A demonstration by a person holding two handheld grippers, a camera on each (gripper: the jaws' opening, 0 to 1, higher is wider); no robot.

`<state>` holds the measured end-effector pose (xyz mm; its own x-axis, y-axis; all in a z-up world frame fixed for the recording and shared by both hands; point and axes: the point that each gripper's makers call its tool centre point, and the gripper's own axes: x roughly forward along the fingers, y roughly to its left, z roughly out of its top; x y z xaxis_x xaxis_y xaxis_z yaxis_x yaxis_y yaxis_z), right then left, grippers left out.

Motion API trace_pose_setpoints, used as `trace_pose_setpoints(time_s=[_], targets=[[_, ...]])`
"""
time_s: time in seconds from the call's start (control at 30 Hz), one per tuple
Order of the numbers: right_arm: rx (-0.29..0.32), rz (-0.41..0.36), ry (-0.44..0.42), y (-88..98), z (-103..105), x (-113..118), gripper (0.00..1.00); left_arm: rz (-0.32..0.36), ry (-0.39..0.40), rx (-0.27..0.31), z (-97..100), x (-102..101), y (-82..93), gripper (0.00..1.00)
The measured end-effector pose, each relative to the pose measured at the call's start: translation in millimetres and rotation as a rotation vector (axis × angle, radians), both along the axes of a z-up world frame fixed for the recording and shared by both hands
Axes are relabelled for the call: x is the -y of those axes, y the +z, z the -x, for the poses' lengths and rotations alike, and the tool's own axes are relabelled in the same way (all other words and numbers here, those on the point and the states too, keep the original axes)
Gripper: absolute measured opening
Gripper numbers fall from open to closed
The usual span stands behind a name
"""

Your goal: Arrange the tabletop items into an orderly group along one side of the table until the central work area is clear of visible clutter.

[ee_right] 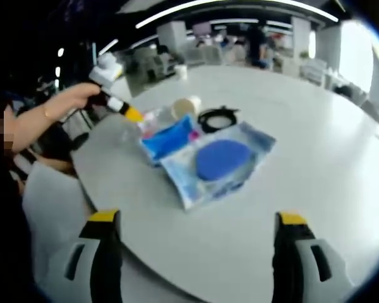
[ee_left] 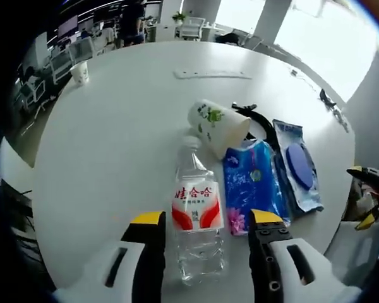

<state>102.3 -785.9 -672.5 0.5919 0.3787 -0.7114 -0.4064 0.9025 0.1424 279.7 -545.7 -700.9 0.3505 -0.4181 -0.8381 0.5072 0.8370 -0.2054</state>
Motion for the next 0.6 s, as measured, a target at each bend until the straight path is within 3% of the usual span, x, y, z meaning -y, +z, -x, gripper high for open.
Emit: trace_pose_setpoints(time_s=[0.23,0.6], targets=[[0.006,-0.015,-0.022,4.4,-5,4,0.98,0.0,0.028,-0.032,-5.8,4,-3.0,0.46],[0.005,-0.011,-0.035,3.2,-9,6,0.98,-0.042,0.042,-0.131,-8.8,4,-11.5,0.44]])
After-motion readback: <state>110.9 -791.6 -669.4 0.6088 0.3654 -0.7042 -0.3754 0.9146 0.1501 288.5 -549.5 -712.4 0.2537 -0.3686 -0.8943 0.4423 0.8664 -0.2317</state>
